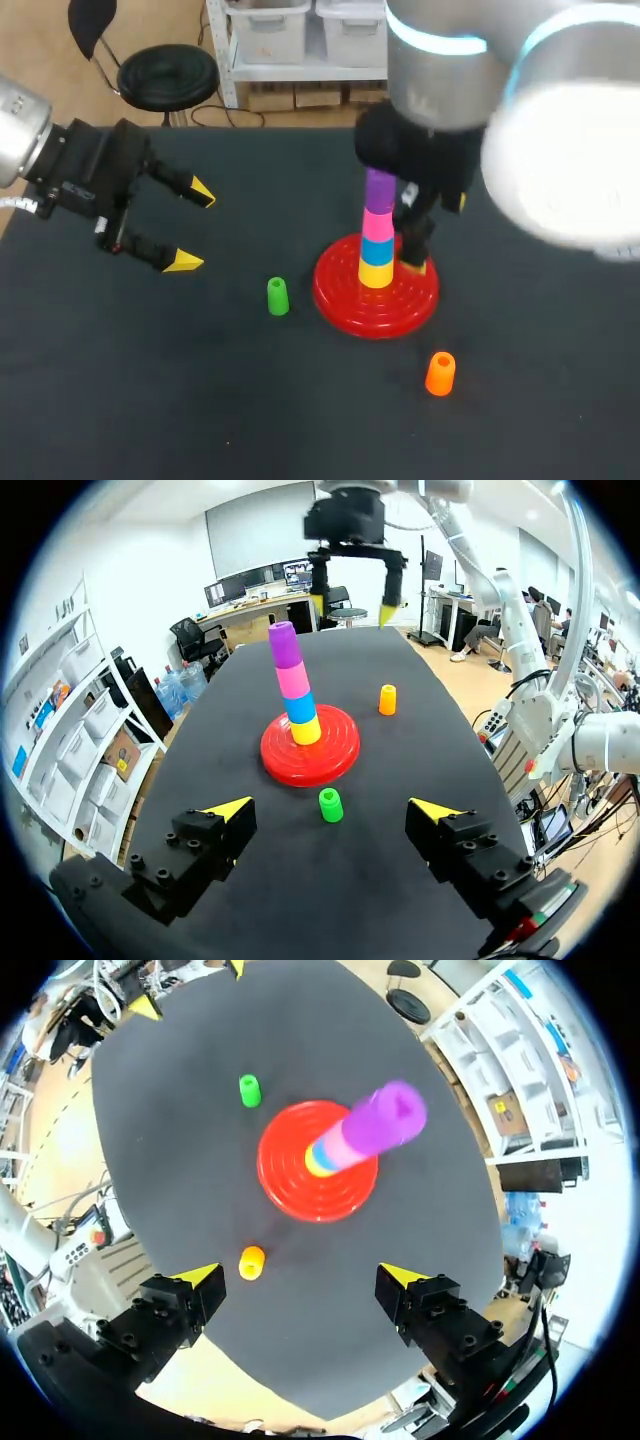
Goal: Pick up and stack the cylinders on the red base in this order: pink,purple,orange,green
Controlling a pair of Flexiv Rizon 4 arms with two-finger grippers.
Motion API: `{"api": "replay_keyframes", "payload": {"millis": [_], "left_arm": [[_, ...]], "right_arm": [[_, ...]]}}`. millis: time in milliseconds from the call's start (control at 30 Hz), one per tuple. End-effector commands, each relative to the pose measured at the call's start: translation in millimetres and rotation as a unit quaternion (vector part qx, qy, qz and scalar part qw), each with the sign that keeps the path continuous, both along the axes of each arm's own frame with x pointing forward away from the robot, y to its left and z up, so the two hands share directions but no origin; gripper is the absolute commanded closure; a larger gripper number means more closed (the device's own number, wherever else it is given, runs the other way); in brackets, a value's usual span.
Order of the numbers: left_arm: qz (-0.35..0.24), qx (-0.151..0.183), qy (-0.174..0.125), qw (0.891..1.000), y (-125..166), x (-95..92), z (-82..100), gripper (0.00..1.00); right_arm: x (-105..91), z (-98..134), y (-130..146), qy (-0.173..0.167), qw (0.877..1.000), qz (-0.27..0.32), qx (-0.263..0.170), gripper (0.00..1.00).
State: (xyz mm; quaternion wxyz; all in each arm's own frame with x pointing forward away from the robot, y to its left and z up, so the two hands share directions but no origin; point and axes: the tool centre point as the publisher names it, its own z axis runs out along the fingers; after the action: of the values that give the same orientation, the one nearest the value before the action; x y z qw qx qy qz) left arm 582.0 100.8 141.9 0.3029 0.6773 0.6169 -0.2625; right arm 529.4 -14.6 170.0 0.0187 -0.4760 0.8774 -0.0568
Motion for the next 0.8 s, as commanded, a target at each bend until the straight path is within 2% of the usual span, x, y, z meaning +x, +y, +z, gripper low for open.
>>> {"api": "replay_keyframes", "payload": {"millis": [33,500,800], "left_arm": [[0.000,-0.001,-0.001,1.000,0.6,0.2,-1.2,0.00],[0.000,-0.001,-0.001,1.000,0.6,0.2,-1.2,0.00],[0.000,-0.001,-0.001,1.000,0.6,0.2,-1.2,0.00]], "right_arm": [[-14.6,-16.4,-10.1,-0.059,0.998,0.004,0.022,0.00],[-28.9,-43.7,-26.9,-0.040,0.997,0.005,0.065,0.00],[-43.9,-65.0,-9.8,-0.016,0.998,0.042,0.053,0.00]]}}
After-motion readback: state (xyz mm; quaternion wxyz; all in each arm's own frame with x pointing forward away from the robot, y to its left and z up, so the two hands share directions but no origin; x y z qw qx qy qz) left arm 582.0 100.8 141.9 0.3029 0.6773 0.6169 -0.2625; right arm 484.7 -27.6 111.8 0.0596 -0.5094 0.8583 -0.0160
